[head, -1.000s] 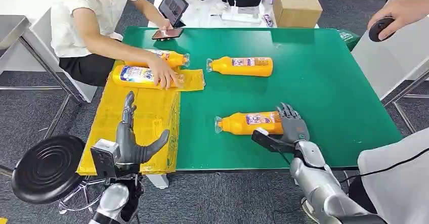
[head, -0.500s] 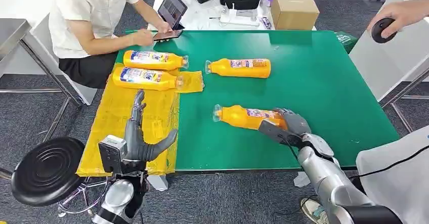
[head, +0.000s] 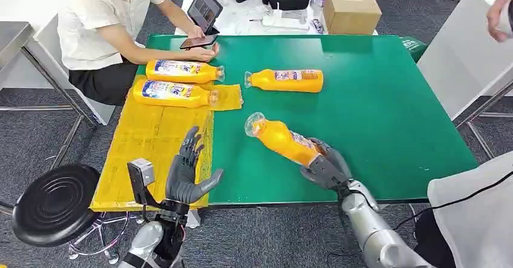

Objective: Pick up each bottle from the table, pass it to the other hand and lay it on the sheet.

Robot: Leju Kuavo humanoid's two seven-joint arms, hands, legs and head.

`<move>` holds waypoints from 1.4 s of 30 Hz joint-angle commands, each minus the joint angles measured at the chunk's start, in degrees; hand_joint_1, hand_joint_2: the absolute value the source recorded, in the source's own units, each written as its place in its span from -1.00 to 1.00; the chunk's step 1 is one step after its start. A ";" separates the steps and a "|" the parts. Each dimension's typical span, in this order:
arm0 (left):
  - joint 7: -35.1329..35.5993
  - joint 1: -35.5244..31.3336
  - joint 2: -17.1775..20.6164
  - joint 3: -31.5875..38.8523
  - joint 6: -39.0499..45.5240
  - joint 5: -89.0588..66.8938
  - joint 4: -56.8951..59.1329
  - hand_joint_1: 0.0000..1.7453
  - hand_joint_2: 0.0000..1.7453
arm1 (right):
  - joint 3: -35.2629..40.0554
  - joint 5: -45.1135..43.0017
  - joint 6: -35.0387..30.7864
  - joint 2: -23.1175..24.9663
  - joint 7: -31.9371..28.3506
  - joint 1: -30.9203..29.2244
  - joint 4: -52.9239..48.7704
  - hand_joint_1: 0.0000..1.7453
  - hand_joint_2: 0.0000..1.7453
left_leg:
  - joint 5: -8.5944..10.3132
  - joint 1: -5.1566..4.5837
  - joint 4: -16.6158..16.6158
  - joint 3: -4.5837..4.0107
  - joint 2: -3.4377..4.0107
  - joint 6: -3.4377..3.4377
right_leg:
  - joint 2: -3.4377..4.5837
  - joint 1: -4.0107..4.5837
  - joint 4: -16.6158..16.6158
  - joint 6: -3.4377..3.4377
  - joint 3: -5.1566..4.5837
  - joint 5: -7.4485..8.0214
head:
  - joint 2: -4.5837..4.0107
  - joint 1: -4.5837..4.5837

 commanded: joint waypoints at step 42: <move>2.94 -8.16 -2.31 -6.90 0.68 15.29 5.84 -0.68 1.00 | 28.34 -15.96 -1.28 16.62 5.13 -0.06 0.01 1.00 1.00 | -0.01 -0.02 -0.05 -0.50 -0.16 0.00 | -0.21 -0.02 0.03 -0.04 -0.38 -0.16 | 0.00 0.00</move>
